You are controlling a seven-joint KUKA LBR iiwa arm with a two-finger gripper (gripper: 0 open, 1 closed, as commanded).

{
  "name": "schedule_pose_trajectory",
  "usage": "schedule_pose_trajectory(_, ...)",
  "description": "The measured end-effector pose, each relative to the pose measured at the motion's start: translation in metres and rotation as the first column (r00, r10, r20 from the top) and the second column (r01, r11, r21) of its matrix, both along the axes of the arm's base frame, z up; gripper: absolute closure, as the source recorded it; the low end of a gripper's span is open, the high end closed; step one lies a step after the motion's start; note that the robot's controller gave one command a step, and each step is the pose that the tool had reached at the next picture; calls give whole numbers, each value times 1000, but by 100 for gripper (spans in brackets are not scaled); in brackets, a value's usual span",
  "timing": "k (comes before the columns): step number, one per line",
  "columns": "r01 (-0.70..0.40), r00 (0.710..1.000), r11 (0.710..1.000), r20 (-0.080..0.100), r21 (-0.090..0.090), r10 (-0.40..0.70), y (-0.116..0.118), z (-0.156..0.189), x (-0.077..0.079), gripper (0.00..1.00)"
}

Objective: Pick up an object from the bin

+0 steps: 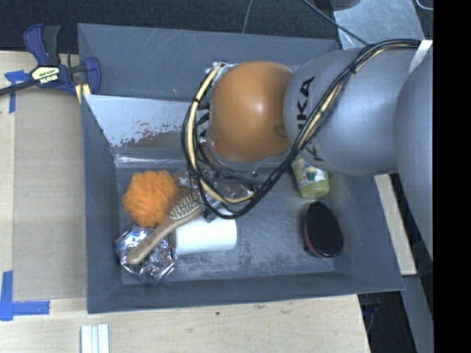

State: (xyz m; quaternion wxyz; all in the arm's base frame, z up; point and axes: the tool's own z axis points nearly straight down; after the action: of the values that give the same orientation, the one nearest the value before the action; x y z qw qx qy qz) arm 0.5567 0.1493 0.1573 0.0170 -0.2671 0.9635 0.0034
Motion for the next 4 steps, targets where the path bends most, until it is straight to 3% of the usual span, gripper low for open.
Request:
schedule_pose_trajectory(1,-3,1000,1000,-8,-1,3,1,-5,-2,0)
schedule_pose_trajectory(2,-4,1000,1000,-7,0,4,1,-4,-2,100)
schedule_pose_trajectory(3,-348,937,937,29,-9,348,0,-63,-10,100)
schedule_pose_trajectory(4,-347,937,938,22,-12,348,-2,-66,-11,0)
